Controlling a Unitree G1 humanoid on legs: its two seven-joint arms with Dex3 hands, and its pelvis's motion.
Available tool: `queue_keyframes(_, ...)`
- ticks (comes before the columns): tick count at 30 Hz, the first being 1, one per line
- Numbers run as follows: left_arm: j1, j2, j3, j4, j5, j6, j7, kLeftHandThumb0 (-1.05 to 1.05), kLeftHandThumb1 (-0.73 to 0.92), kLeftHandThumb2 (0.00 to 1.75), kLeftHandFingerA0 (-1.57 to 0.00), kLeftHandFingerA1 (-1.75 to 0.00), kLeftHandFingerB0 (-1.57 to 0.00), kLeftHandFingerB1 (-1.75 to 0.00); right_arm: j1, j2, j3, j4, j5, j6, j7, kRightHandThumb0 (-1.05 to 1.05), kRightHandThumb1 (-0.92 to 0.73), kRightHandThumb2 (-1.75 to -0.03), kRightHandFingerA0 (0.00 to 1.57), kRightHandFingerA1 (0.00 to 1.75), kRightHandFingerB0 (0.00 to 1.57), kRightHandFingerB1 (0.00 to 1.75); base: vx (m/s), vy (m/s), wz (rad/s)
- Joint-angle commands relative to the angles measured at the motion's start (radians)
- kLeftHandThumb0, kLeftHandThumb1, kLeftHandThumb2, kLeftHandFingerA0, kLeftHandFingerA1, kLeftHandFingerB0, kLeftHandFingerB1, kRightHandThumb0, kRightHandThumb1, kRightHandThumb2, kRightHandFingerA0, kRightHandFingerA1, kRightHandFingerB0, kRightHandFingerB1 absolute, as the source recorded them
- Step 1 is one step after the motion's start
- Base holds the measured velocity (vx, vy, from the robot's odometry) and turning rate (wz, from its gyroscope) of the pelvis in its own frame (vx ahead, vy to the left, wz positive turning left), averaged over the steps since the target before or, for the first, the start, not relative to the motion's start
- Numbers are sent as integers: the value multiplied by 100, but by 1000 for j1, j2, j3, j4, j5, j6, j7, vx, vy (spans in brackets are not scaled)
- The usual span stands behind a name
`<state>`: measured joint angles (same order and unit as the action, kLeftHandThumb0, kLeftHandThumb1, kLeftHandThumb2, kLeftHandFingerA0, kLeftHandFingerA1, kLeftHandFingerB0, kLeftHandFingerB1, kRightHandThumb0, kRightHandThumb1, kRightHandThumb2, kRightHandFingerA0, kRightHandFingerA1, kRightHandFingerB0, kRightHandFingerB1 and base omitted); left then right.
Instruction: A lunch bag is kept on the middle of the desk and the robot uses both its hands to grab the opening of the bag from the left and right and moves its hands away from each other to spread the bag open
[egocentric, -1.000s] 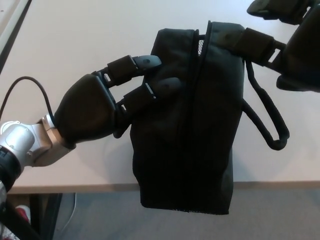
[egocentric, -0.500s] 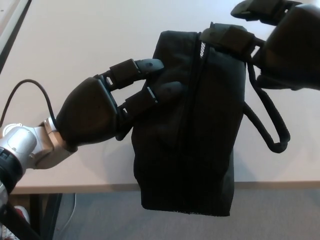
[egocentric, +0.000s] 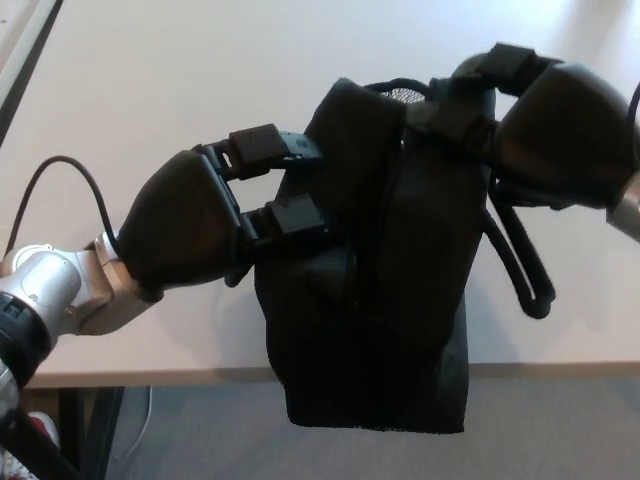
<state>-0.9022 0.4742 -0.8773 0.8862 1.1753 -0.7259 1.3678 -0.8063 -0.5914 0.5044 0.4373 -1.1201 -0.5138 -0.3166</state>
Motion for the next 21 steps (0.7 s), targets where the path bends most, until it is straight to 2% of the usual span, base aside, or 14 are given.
queue_keyframes(1, 24, 3, 18, -25, 8, 22, -16, -7, 40, 83, -89, -114, -104, -82, 60, 2, 61, 3, -84, 41, -102, -26, -45, -60, 43, 41, 37, 37, 0, 0, 0)
queue_keyframes(2, 26, -2, 22, -27, 5, 19, -4, -13, 40, 84, -90, -143, -102, -85, 64, 3, 68, 7, -82, 39, -114, -22, -46, -59, 48, 41, 42, 38, 0, 0, 0)
queue_keyframes(3, 31, -8, 31, -32, -4, 15, 3, -13, 27, 113, -89, -163, -85, -148, 66, 7, 79, 19, -91, 42, -152, -26, -50, -55, 68, 79, 66, 48, 0, 0, 0)
queue_keyframes(4, 37, -14, 42, -38, -14, 11, 5, -13, 27, 113, -89, -163, -85, -148, 67, 11, 94, 36, -104, 47, -205, -26, -50, -55, 68, 79, 66, 48, 0, 0, 0)
queue_keyframes(6, 47, -13, 58, -51, -20, 12, 0, -15, 30, 122, -84, -165, -83, -161, 54, 12, 117, 71, -118, 38, -277, -31, -51, -58, 79, 148, 84, 63, 0, 0, 0)
queue_keyframes(7, 53, -11, 68, -61, -28, 10, -5, -15, 30, 122, -84, -165, -83, -161, 45, 14, 130, 102, -122, 21, -330, -31, -51, -58, 79, 148, 84, 63, 0, 0, 0)
queue_keyframes(8, 60, -4, 82, -72, -40, 1, -5, -16, 40, 100, -88, -161, -81, -149, 23, 6, 164, 148, -150, -28, -461, -32, -49, -58, 94, 161, 91, 79, 0, 0, 0)
queue_keyframes(10, 66, 3, 93, -84, -46, 2, -20, -15, 41, 87, -87, -155, -89, -138, 21, -2, 176, 156, -152, -37, -478, -37, -53, -60, 96, 160, 91, 83, 0, 0, 0)
queue_keyframes(11, 69, 4, 98, -86, -51, 1, -27, -21, 49, 70, -91, -149, -95, -118, 23, -4, 178, 155, -150, -39, -477, -38, -59, -61, 90, 167, 82, 123, 0, 0, 0)
queue_keyframes(12, 73, 6, 104, -90, -57, 0, -37, -21, 49, 70, -91, -149, -95, -118, 23, -8, 182, 156, -147, -40, -480, -38, -59, -61, 90, 167, 82, 123, 0, 0, 0)
queue_keyframes(13, 78, 6, 114, -85, -72, -14, -45, -21, 49, 66, -94, -140, -98, -115, 32, -11, 182, 160, -135, -47, -480, -40, -65, -59, 88, 170, 82, 150, 0, 0, 0)
queue_keyframes(18, 103, -2, 136, -69, -72, -3, -40, -20, 47, 77, -97, -129, -102, -102, 64, -12, 183, 175, -96, -65, -502, -53, -72, -68, 96, 161, 86, 136, 0, 0, 0)
queue_keyframes(19, 111, -7, 138, -61, -71, -12, -29, -15, 33, 106, -94, -139, -95, -132, 68, -15, 193, 183, -94, -81, -506, -53, -71, -66, 96, 155, 87, 130, 0, 0, 0)
queue_keyframes(21, 121, -11, 143, -56, -70, -13, -26, -22, 37, 105, -97, -138, -95, -131, 71, -18, 205, 189, -97, -86, -518, -54, -73, -67, 95, 157, 84, 134, 0, 0, 0)
